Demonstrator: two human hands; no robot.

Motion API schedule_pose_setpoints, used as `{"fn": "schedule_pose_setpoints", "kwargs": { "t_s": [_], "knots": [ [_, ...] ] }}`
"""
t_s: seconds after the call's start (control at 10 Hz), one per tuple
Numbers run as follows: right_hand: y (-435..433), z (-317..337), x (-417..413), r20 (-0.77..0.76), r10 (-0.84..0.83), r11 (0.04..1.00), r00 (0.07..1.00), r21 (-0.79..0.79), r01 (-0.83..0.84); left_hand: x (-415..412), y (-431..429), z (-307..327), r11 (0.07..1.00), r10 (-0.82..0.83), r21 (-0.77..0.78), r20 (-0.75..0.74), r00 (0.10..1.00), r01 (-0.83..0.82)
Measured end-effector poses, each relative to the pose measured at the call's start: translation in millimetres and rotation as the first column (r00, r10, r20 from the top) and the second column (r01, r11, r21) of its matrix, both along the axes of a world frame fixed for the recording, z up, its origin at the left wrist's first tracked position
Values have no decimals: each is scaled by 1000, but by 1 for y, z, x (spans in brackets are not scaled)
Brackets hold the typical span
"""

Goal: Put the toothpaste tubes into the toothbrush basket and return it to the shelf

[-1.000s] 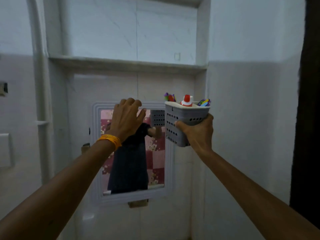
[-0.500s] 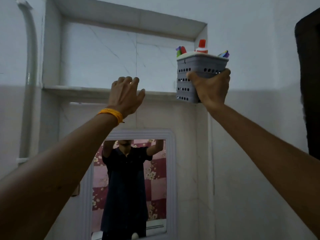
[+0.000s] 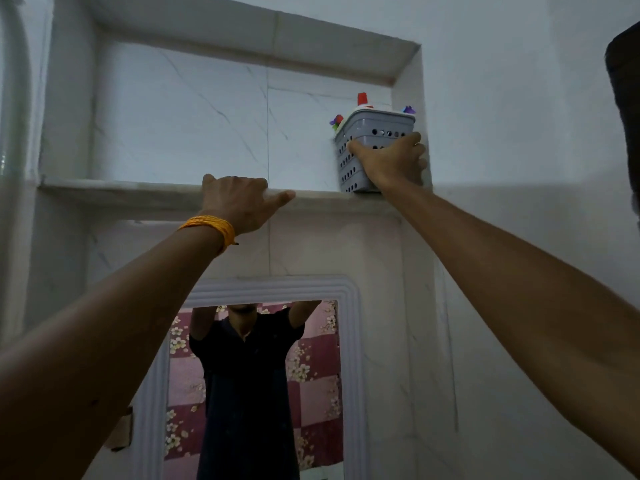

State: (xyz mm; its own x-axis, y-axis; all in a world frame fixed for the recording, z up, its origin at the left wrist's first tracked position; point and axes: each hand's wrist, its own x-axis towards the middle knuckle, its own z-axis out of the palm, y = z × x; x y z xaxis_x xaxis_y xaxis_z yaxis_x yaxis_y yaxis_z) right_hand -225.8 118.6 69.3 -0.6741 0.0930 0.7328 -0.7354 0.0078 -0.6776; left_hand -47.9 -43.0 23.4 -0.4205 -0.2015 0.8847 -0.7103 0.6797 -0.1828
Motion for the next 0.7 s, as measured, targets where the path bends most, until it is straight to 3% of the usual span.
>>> {"fn": "schedule_pose_setpoints", "kwargs": {
  "t_s": [0.4, 0.6, 0.7],
  "knots": [
    [-16, -2, -20, 33, 13, 994, 999, 109, -17, -2, -1, -1, 999, 7, -44, -13, 1000, -7],
    [-6, -62, -7, -150, -52, 991, 987, 118, 70, 6, 8, -10, 999, -9, 42, 13, 1000, 9],
    [4, -112, 10, -263, -172, 974, 949, 101, 204, 10, 15, -34, 999, -33, -19, -29, 999, 32]
  ]
}}
